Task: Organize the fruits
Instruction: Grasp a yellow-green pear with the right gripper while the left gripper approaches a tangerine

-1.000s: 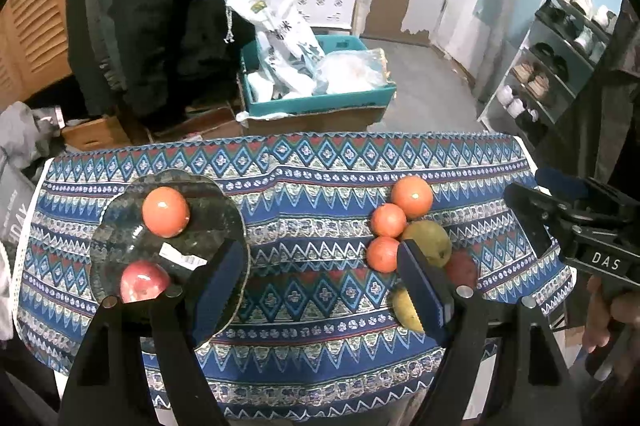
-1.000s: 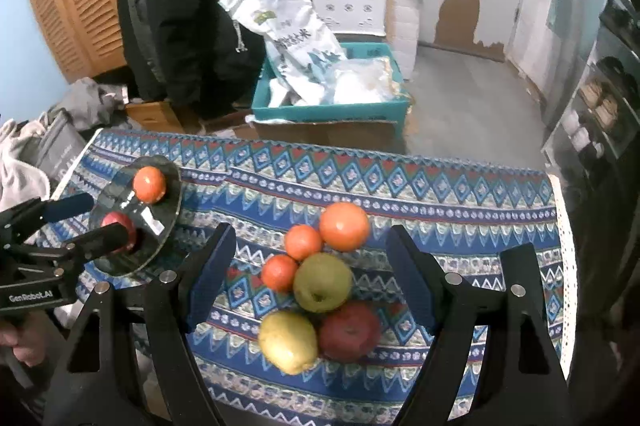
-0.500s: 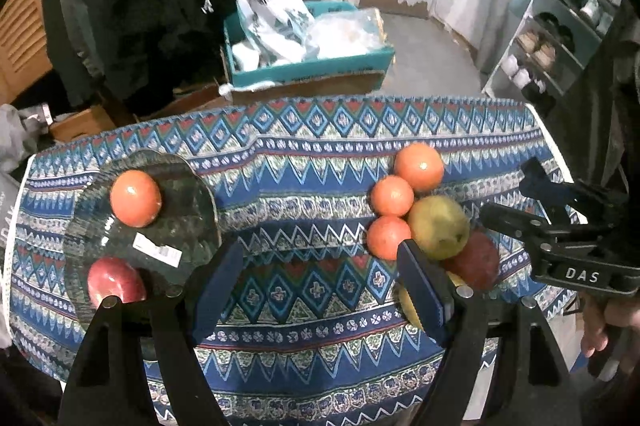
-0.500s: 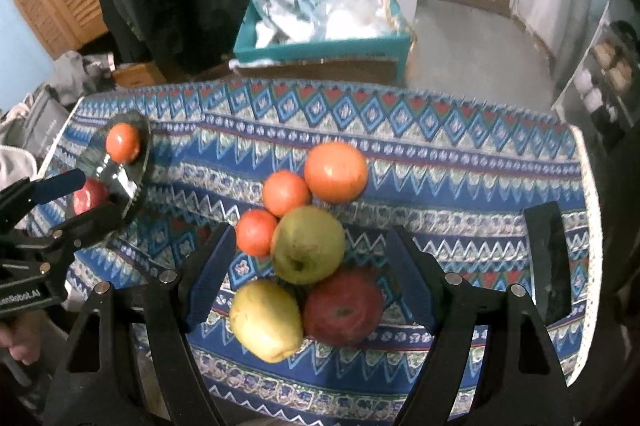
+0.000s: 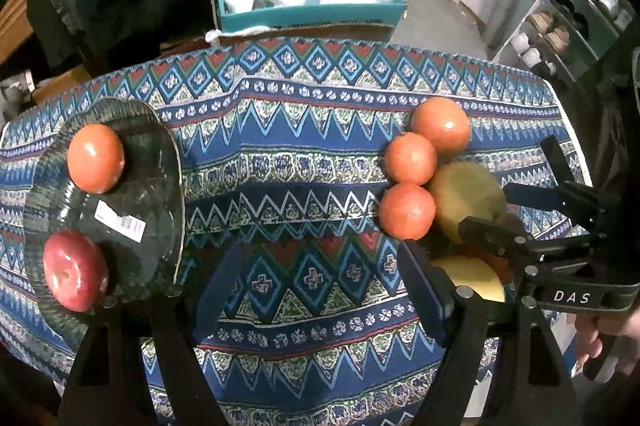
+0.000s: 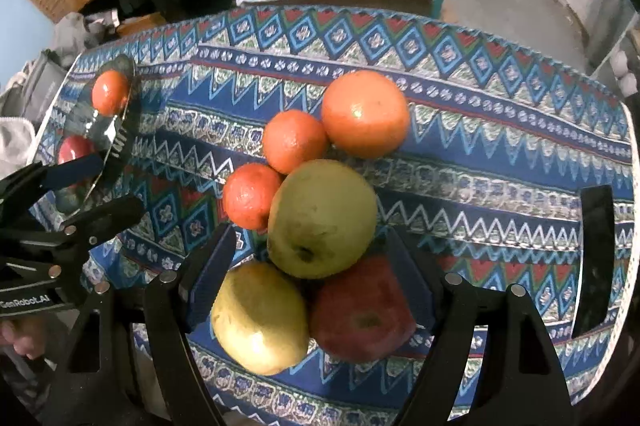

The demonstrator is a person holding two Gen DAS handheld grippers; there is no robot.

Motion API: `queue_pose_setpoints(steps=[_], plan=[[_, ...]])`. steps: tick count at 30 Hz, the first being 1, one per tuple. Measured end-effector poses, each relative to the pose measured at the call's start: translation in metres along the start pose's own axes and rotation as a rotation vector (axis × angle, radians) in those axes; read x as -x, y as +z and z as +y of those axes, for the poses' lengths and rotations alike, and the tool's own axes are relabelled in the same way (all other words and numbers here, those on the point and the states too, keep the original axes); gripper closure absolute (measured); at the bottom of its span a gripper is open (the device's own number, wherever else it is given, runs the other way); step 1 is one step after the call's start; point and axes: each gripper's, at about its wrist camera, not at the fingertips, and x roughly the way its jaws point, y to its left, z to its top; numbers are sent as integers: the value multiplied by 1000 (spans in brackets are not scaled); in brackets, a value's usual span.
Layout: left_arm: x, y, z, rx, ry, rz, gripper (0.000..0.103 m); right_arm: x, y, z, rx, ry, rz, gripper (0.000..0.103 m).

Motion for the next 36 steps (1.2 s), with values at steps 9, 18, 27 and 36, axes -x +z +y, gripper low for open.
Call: queue_pose_setpoints(steps=[9,18,27,36], plan=[[-9,2,6,18,-5,20,22,-27,6,-10,12,-5,51,30],[-13,6,-3,-1,-18,25,22,-36,8,-9,20,17,55,36],[-19,12,-21,-15,-48,32,22,-9,3,-21,-1,-4,-18,36],[-36,16,-47,-32,-81,64,22,20,2,-57,-96,-28,-106,36]])
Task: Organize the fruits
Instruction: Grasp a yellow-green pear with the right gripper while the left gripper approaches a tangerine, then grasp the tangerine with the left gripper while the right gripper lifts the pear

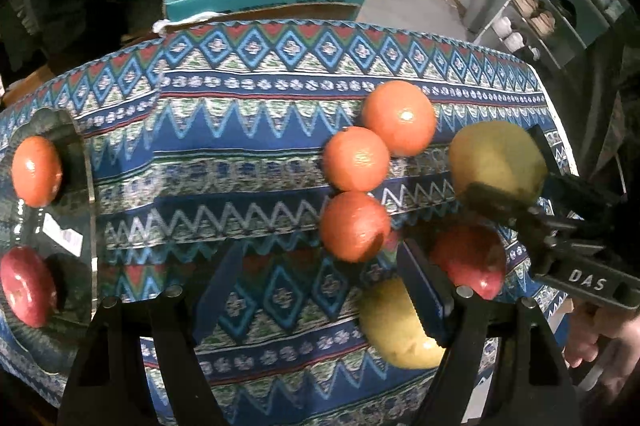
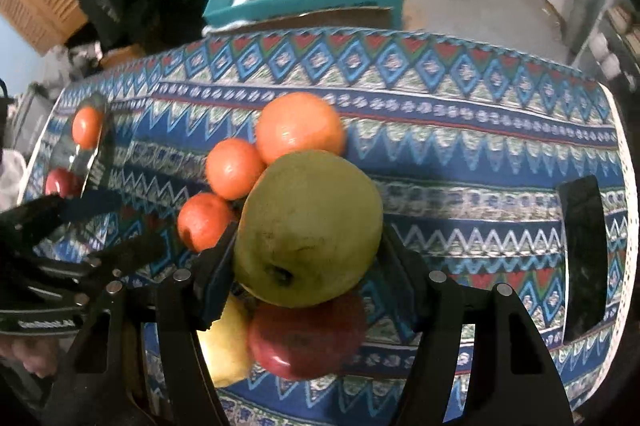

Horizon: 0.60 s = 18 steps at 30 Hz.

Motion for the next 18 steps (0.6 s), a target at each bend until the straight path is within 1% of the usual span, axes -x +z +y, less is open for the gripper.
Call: queue_pose_setpoints(steps=[8,11,12,13,14,15,16,18], plan=[[-24,5,-17,-8,4,37,23,6,-5,-19,-30,-28,-37,36],[-31,7,-20,0,-2,44,26,7,-7,-24,-39,-36,-43,36],[-33,6,-22,-2,2,47,31,7,-7,-26,-40,-40,-46,36],[-35,6,-23,-5,7,52,38,7,-7,-27,-42,-43,-49,36],[-37,6,-23,-9,12,59,42,7,-7,-29,-45,-45,-50,36],[-40,5,-23,-10,13,69,50,7,-8,-30,-46,-46,-50,36],[-42,4,-23,-8,13,76,57,7,-8,-32,-47,-47,-47,36],[-41,3,-22,1,2,66,57,6,-8,-33,-51,-48,-47,36]])
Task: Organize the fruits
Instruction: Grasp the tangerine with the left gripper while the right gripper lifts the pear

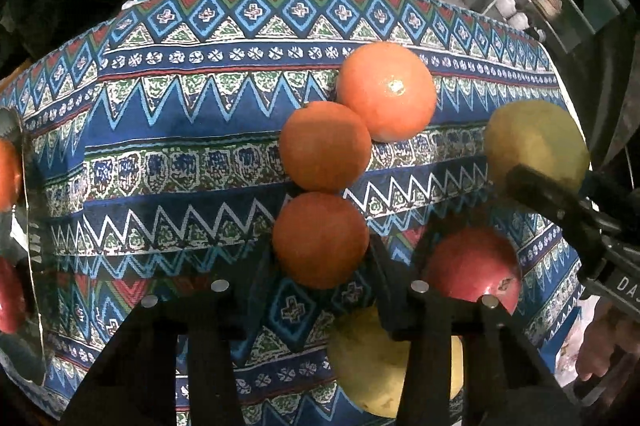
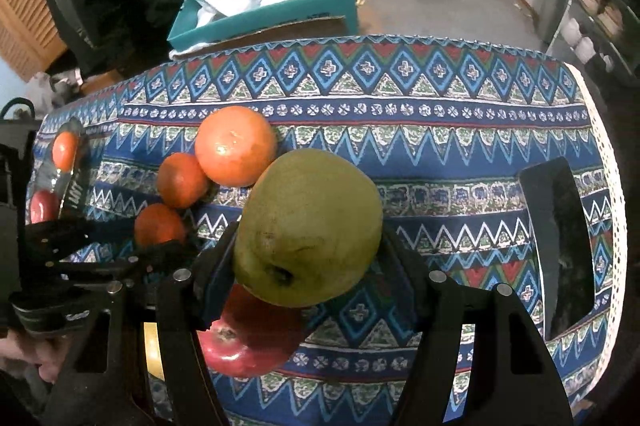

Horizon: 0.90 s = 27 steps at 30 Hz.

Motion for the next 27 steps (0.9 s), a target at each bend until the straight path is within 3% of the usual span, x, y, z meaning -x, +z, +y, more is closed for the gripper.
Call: queue_pose_setpoints(steps=[10,27], plan=[[21,-1,-1,-7,3,-59,59,8,1,4,21,-30,-31,36],[99,-5,3,-16,25,-236,59,60,9,33,73,-58,-146,36]])
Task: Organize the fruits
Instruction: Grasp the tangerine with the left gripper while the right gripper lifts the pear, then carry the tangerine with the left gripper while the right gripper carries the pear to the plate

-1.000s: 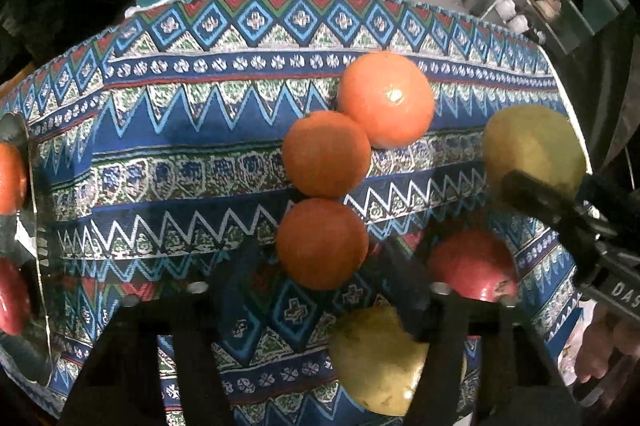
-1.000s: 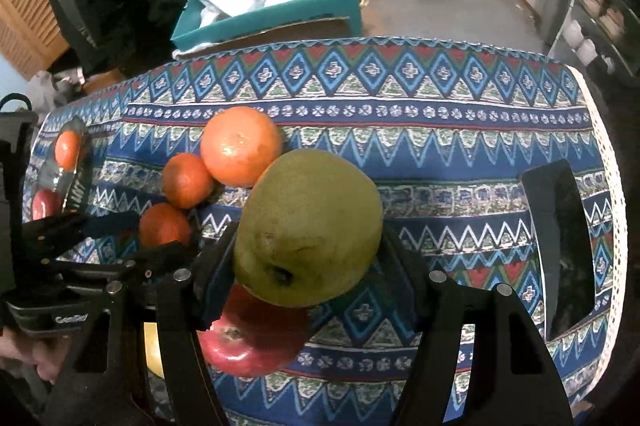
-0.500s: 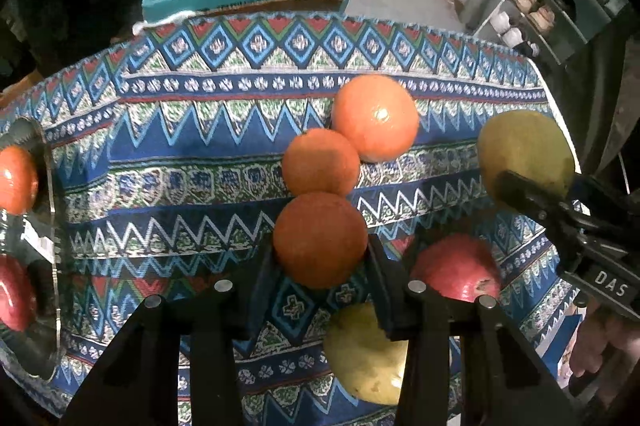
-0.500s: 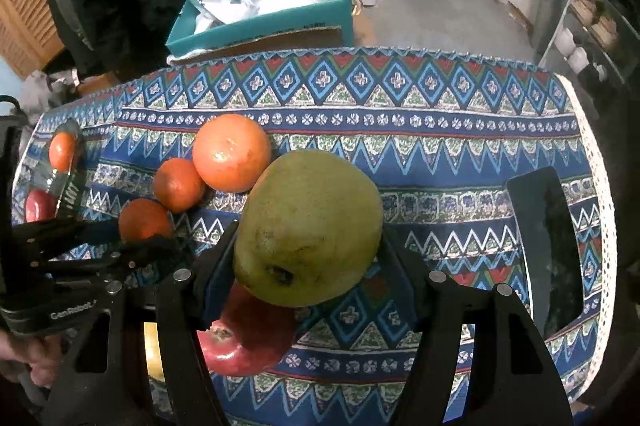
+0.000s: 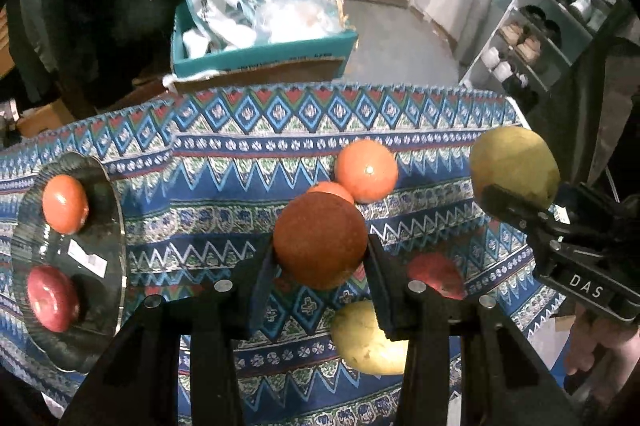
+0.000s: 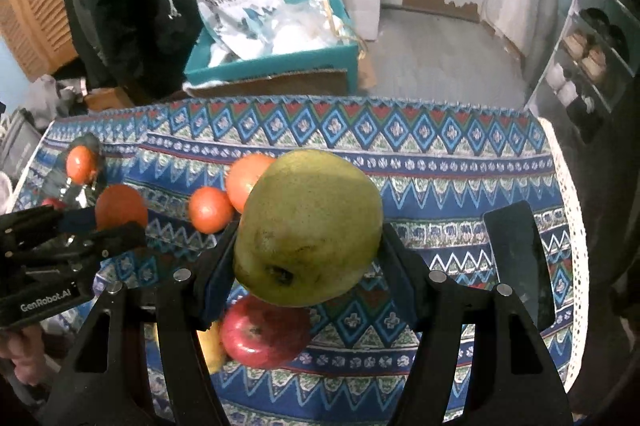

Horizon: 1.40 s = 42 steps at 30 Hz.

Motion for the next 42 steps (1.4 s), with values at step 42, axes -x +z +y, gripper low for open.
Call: queue_pose_setpoints(steps=[42], plan=[[123,-5,77,116,-2,-229,59,86,43,107,135,136,-189,36]])
